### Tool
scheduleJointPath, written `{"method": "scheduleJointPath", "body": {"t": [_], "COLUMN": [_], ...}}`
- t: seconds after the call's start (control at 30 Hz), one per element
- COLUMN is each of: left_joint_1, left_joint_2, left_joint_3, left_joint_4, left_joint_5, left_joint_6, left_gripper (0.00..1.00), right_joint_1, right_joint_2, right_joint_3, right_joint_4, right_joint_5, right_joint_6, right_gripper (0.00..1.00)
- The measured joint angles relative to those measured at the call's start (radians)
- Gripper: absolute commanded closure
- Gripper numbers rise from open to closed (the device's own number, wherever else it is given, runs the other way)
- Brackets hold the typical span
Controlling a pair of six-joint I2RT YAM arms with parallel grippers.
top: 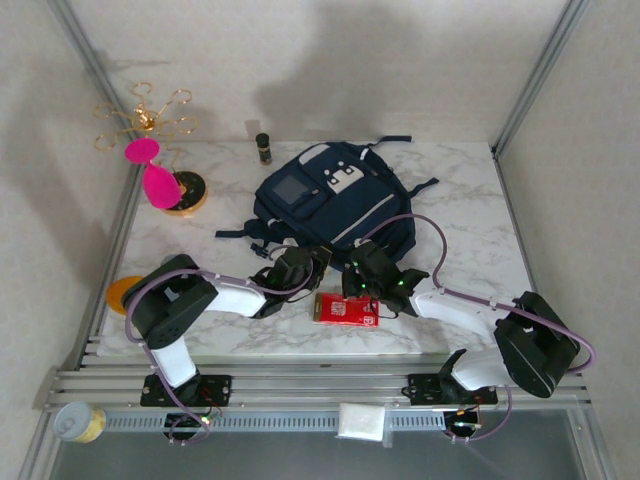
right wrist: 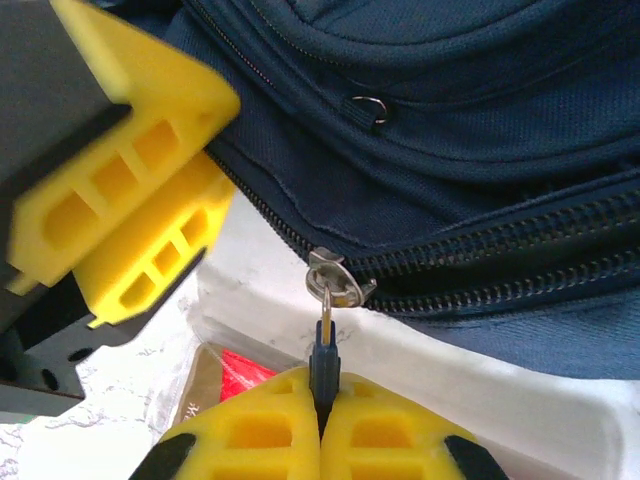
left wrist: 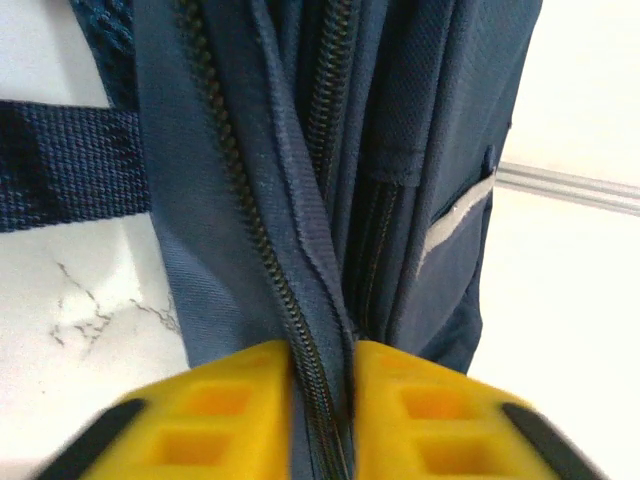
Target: Pack books, pencil case, and school supplies into a backpack
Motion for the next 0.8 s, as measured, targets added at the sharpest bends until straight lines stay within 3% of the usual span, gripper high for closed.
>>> {"method": "scheduleJointPath", "body": {"t": [0.07, 0.3, 0.47, 0.63, 0.67, 0.7, 0.73, 0.8], "left_joint_1": [-0.001, 0.027, 0.141, 0.279, 0.29, 0.299, 0.305, 0.309], "left_joint_2": [0.001, -0.091, -0.209, -0.231, -0.231, -0.233, -0.239, -0.26], "left_joint_3": [0.0, -0.033, -0.099, -0.106, -0.106, -0.106, -0.106, -0.106], "left_joint_4": [-0.003, -0.09, -0.166, -0.22, -0.225, -0.233, -0.242, -0.256], "left_joint_5": [-0.015, -0.04, -0.029, 0.059, 0.076, 0.09, 0.103, 0.109], "left_joint_6": [0.0, 0.082, 0.191, 0.31, 0.327, 0.346, 0.365, 0.38], "left_gripper": [1.0, 1.0, 1.0, 1.0, 0.98, 0.85, 0.65, 0.51], "right_joint_1": [0.0, 0.005, -0.046, -0.102, -0.1, -0.098, -0.092, -0.077], "right_joint_2": [-0.002, -0.095, -0.179, -0.192, -0.188, -0.182, -0.171, -0.148], "right_joint_3": [0.011, 0.022, 0.022, 0.024, 0.028, 0.033, 0.038, 0.045], "right_joint_4": [-0.021, -0.147, -0.246, -0.263, -0.258, -0.252, -0.245, -0.231], "right_joint_5": [0.006, 0.062, 0.087, 0.066, 0.054, 0.04, 0.032, 0.018], "right_joint_6": [0.001, 0.025, 0.024, -0.012, -0.02, -0.03, -0.037, -0.046], "right_gripper": [1.0, 1.0, 1.0, 1.0, 1.0, 1.0, 1.0, 1.0]}}
